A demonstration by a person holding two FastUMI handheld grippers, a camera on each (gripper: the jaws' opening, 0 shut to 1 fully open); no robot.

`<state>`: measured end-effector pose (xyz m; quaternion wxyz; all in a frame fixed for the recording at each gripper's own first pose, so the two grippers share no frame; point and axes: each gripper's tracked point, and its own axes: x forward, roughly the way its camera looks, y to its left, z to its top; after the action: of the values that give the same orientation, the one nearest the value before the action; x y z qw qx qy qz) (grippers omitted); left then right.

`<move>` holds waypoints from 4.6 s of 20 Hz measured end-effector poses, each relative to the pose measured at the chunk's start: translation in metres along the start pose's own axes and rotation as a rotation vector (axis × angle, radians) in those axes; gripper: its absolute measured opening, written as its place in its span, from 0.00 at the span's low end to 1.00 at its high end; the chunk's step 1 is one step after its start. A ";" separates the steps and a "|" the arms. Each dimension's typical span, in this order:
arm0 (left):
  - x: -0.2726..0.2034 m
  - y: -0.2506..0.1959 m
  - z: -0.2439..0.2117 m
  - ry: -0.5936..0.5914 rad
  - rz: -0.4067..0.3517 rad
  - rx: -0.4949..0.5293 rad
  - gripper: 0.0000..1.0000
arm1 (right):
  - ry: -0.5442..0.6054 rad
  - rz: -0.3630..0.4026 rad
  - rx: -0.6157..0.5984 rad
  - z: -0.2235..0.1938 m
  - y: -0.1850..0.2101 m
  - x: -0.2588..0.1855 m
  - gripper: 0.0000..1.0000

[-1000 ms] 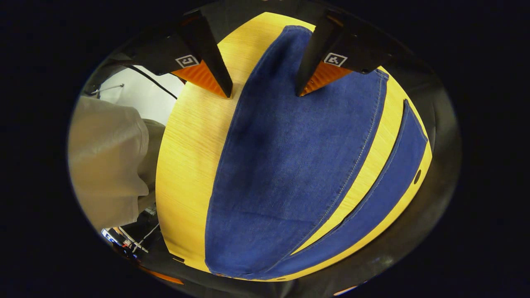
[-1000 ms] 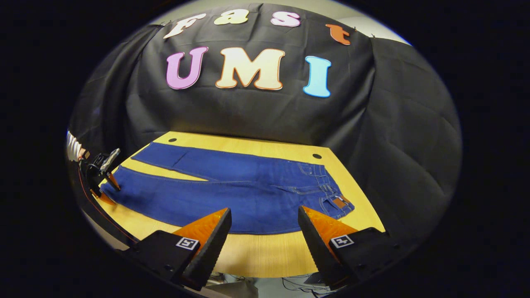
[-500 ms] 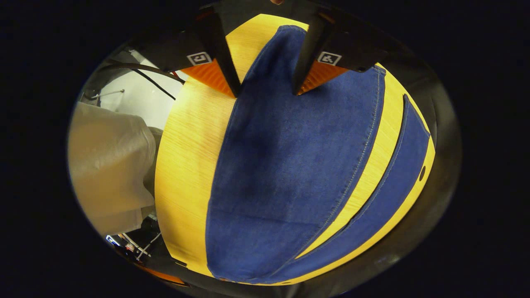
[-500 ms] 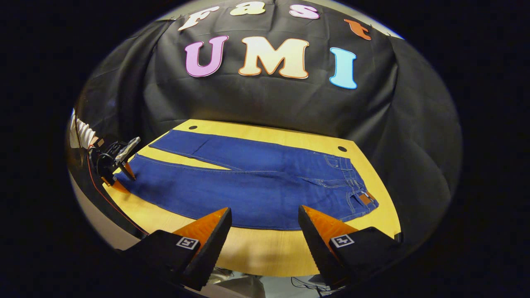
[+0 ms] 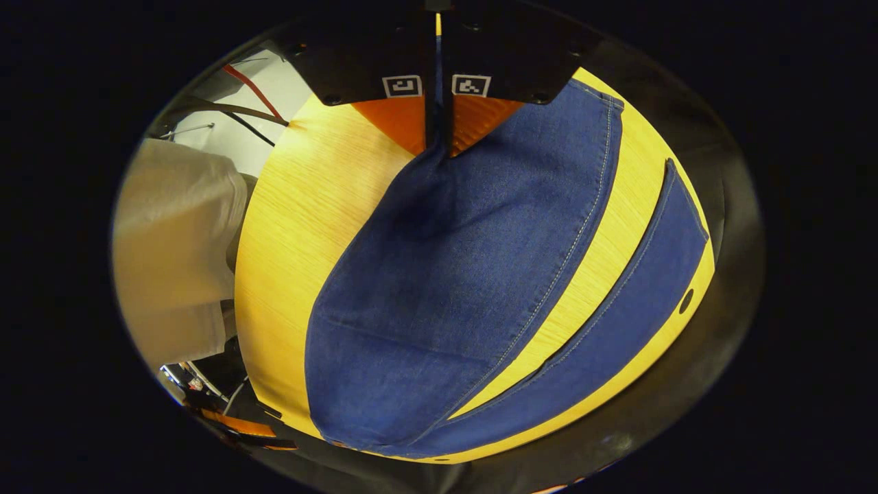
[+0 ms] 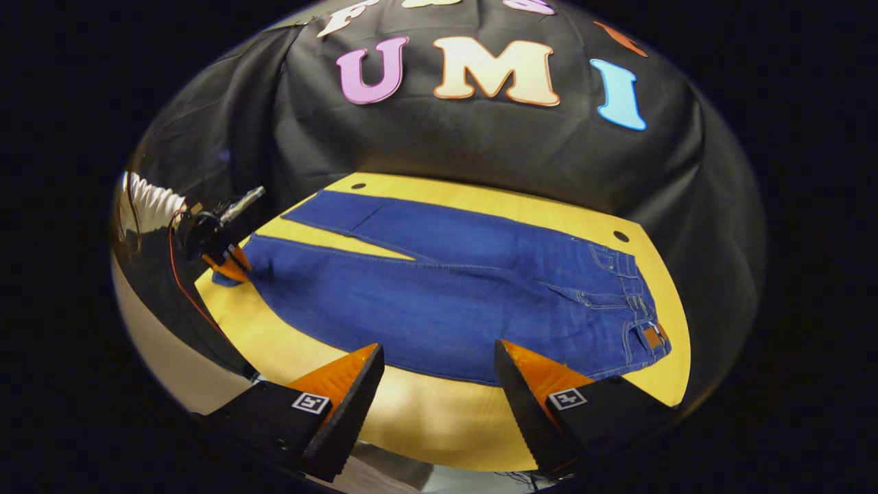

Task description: Grasp the waist and the cuffs of the jeans and fold them to make the two legs overlap; first hold the waist and fold one-third of the jeans toward the cuffs, then hold the cuffs and fold the remaining one-third in the same direction to finish folding.

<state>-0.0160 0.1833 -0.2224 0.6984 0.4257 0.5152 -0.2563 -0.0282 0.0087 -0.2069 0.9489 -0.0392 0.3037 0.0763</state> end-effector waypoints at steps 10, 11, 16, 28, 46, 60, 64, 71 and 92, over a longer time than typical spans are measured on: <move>0.001 0.001 -0.002 0.100 -0.058 0.014 0.01 | 0.377 0.021 -0.363 -0.058 -0.122 0.035 0.99; 0.001 0.002 -0.002 0.108 -0.053 0.016 0.01 | 0.401 0.033 -0.384 -0.061 -0.130 0.040 1.00; 0.003 0.002 -0.002 0.137 -0.041 0.000 0.01 | 0.509 0.096 -0.463 -0.086 -0.154 0.055 1.00; 0.003 0.002 0.000 0.171 -0.041 -0.064 0.01 | 0.635 0.221 -0.428 -0.102 -0.155 0.065 0.97; 0.006 0.003 0.003 0.181 -0.001 -0.138 0.03 | 0.546 0.080 -0.303 -0.080 -0.170 0.079 0.10; -0.057 0.056 0.030 0.144 0.559 -0.531 0.00 | 0.345 -0.245 -0.113 0.005 -0.175 0.060 0.03; -0.073 0.075 0.052 0.069 0.718 -0.538 0.00 | 0.238 -0.292 -0.096 0.059 -0.183 0.071 0.03; -0.119 0.111 0.113 -0.024 0.931 -0.584 0.00 | 0.082 -0.374 -0.066 0.147 -0.223 0.123 0.02; -0.104 0.078 0.253 -0.150 1.041 -0.554 0.09 | 0.136 -0.265 0.046 0.136 -0.267 0.293 0.16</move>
<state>0.1379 -0.0028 -0.0722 0.8518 0.4049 0.2357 0.2345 0.3298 -0.2026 -0.2595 0.9285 -0.0624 0.3613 -0.0593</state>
